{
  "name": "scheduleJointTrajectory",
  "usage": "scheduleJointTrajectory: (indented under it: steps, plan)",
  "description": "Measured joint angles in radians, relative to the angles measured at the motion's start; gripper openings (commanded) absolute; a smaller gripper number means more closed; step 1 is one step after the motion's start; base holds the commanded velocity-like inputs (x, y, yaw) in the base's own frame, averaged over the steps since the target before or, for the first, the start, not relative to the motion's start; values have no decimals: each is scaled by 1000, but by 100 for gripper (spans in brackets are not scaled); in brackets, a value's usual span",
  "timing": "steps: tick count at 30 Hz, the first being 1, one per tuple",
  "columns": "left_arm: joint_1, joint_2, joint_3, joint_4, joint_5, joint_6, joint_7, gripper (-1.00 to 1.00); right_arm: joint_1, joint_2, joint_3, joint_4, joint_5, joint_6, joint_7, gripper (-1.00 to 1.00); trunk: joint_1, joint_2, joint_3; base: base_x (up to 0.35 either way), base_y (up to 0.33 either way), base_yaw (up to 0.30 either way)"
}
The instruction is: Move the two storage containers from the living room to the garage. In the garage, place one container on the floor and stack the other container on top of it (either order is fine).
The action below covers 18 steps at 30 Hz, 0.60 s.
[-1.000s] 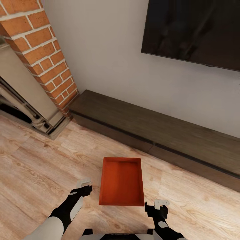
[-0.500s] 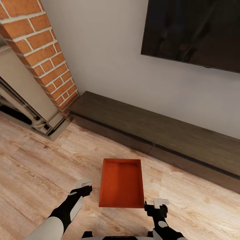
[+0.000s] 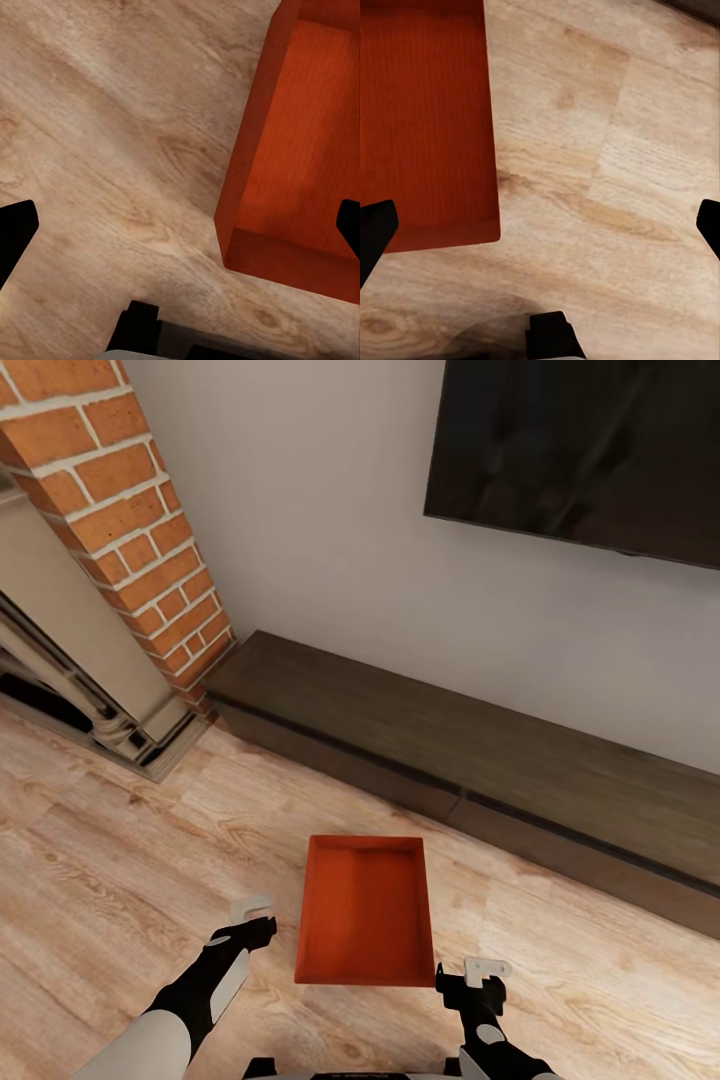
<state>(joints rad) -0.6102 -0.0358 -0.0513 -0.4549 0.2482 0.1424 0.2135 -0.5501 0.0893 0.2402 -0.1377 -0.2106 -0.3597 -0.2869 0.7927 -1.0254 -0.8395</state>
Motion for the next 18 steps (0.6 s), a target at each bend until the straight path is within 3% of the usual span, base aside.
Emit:
scheduleJointTrajectory:
  steps: [18]
  plan:
    - [0,-2,0,-2,3,2,-1,100,0,-4,10,3,16,-35,13,100,69,-126,-56,0,0,0]
